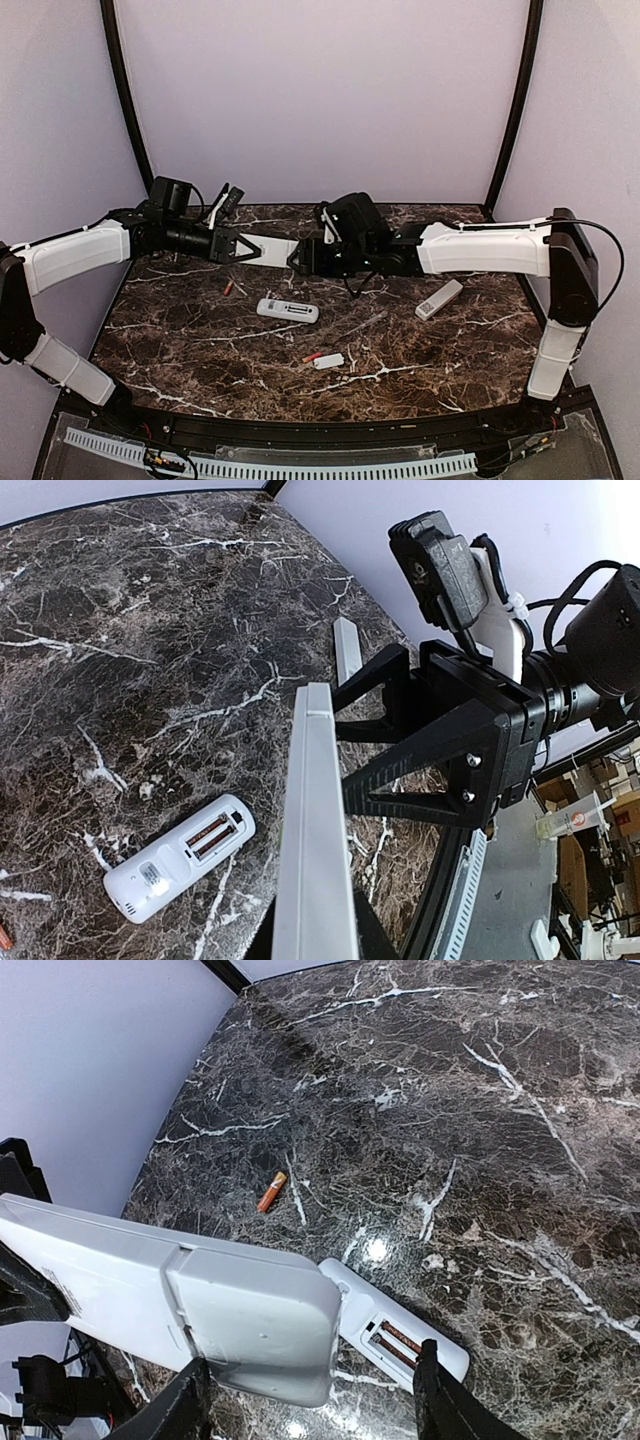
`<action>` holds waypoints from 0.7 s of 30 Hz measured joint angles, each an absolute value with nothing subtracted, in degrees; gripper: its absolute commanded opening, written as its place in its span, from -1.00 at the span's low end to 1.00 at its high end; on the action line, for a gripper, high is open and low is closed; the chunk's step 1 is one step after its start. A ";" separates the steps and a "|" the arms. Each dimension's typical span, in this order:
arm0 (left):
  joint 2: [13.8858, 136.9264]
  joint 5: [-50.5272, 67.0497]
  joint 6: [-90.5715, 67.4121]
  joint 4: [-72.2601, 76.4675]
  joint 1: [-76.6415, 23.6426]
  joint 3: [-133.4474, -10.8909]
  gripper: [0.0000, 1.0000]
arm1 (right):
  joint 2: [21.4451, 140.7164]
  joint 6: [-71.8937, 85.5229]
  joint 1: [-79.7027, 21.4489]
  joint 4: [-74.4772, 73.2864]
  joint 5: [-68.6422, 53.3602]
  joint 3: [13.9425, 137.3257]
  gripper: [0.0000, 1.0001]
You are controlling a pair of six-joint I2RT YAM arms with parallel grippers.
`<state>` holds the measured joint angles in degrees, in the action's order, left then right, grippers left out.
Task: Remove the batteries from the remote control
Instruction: Remove the battery cover from the remote control.
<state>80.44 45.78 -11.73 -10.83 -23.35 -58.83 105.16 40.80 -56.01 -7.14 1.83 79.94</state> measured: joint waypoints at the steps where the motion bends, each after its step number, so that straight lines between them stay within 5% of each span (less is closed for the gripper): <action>1: 80.44 45.67 -11.73 -10.83 -23.33 -58.81 -1.00 | 105.23 40.80 -56.03 -7.22 2.00 80.01 0.30; 9: 80.44 45.17 -11.84 -10.81 -23.22 -58.78 -1.00 | 106.21 40.82 -56.29 -8.60 3.29 81.76 0.18; 21: 80.47 44.31 -12.32 -10.85 -22.96 -58.65 -1.00 | 107.79 40.93 -56.73 -8.12 3.46 83.68 -0.26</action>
<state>80.47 44.31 -12.32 -10.85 -22.96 -58.65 107.79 40.93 -56.73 -8.12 3.46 83.68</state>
